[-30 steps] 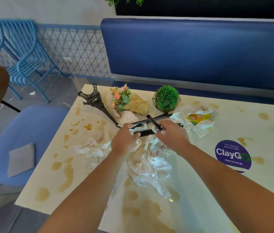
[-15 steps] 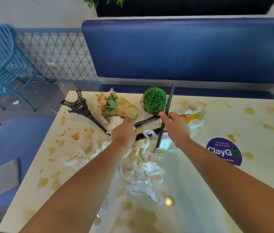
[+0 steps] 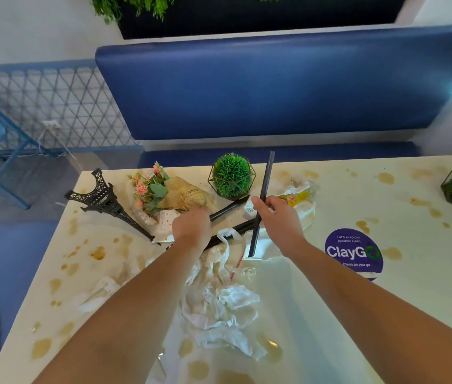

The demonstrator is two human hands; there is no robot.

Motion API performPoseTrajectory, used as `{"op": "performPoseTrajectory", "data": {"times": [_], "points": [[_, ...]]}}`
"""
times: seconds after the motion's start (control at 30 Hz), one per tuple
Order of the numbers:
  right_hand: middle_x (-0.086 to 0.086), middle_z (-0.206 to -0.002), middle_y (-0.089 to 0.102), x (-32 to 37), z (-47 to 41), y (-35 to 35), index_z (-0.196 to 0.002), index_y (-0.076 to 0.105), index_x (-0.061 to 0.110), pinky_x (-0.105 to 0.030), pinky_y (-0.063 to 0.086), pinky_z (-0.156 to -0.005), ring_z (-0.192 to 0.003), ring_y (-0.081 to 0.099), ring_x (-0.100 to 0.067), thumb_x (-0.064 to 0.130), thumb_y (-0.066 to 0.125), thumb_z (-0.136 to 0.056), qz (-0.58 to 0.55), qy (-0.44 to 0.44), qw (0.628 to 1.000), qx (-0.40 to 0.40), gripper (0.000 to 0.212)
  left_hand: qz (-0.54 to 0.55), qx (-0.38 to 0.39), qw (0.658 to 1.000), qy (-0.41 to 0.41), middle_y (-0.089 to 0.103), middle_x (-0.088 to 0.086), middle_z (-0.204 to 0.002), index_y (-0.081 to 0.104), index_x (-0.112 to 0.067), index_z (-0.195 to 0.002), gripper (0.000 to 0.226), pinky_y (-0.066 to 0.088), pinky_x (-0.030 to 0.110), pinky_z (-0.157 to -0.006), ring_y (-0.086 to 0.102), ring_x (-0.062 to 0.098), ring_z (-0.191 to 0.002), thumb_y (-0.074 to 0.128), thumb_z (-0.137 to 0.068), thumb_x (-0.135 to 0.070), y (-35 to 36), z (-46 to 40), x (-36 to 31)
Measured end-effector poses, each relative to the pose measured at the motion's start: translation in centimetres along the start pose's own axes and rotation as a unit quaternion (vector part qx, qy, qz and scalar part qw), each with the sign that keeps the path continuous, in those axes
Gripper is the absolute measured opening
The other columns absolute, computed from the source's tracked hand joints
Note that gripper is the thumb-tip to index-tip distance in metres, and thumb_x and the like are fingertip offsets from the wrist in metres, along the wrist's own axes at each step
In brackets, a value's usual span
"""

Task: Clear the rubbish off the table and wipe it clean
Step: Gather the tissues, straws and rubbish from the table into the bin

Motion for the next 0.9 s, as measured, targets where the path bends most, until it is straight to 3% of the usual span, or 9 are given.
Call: {"op": "performPoseTrajectory", "data": {"times": [0.1,0.23,0.37,0.5,0.7,0.8,0.9], "points": [[0.000,-0.075,0.066,-0.4,-0.2,-0.4,-0.082,0.060,0.012,-0.038,0.047,-0.067,-0.071,0.059,-0.020,0.056,0.048,-0.094,-0.025,0.010,1.000,-0.009,0.047,0.019,-0.001,1.000,0.001,0.054,-0.002,-0.130,0.058,-0.027,-0.129,0.034,0.053,0.038,-0.080,0.061,0.024,-0.108,0.053,-0.096,-0.020,0.1,0.4,0.3],[-0.007,-0.074,0.064,-0.3,0.1,-0.7,-0.079,0.056,0.007,-0.034,0.042,-0.062,-0.069,0.057,-0.023,0.055,0.045,-0.096,-0.031,0.019,0.999,-0.018,0.052,0.051,-0.009,0.999,-0.010,0.052,-0.004,-0.134,0.056,-0.029,-0.129,0.031,0.048,0.034,-0.078,0.059,0.021,-0.111,0.050,-0.098,-0.029,-0.4,1.2,0.6],[-0.001,-0.070,0.057,-0.3,1.0,-0.9,-0.074,0.050,0.013,-0.032,0.038,-0.058,-0.064,0.051,-0.017,0.054,0.044,-0.097,-0.035,0.021,0.999,-0.013,0.048,0.045,-0.020,0.999,-0.013,0.051,-0.003,-0.134,0.052,-0.029,-0.132,0.034,0.041,0.030,-0.072,0.059,0.020,-0.111,0.044,-0.100,-0.037,-1.4,2.2,0.3],[-0.001,-0.072,0.062,-0.6,2.2,-2.6,-0.076,0.055,0.012,-0.031,0.039,-0.058,-0.064,0.054,-0.015,0.051,0.049,-0.096,-0.047,0.021,0.998,-0.027,0.045,0.062,-0.038,0.997,-0.008,0.054,-0.002,-0.130,0.054,-0.030,-0.131,0.034,0.044,0.031,-0.072,0.060,0.021,-0.108,0.043,-0.100,-0.039,-3.0,3.4,-0.8],[0.003,-0.076,0.071,-1.8,4.0,-6.5,-0.089,0.069,0.015,-0.022,0.041,-0.057,-0.066,0.057,-0.005,0.043,0.057,-0.095,-0.078,0.034,0.996,-0.035,0.031,0.133,-0.096,0.986,0.041,0.061,-0.008,-0.125,0.057,-0.032,-0.127,0.034,0.047,0.029,-0.070,0.064,0.016,-0.098,0.044,-0.098,-0.045,-6.6,5.8,-6.5],[-0.002,-0.075,0.070,-3.0,5.0,-9.3,-0.092,0.068,0.011,-0.029,0.046,-0.062,-0.067,0.058,-0.013,0.042,0.054,-0.097,-0.101,0.041,0.992,-0.063,0.034,0.175,-0.068,0.979,0.081,0.067,-0.008,-0.111,0.057,-0.034,-0.120,0.031,0.052,0.033,-0.074,0.064,0.018,-0.094,0.044,-0.097,-0.050,-6.9,6.8,-10.7],[-0.001,-0.074,0.066,-4.5,6.3,-12.9,-0.100,0.067,0.016,-0.026,0.042,-0.058,-0.067,0.059,-0.014,0.045,0.041,-0.101,-0.120,0.047,0.987,-0.100,0.038,0.209,-0.034,0.970,0.122,0.066,-0.007,-0.106,0.056,-0.035,-0.114,0.028,0.054,0.035,-0.072,0.064,0.019,-0.086,0.045,-0.095,-0.052,-6.3,8.0,-15.8]]}}
Point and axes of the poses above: each hand's wrist, its own z-axis away from the middle knuckle, its own y-axis out of the palm, x = y × z, the point moved 9 cm from there along -z, towards the middle knuckle
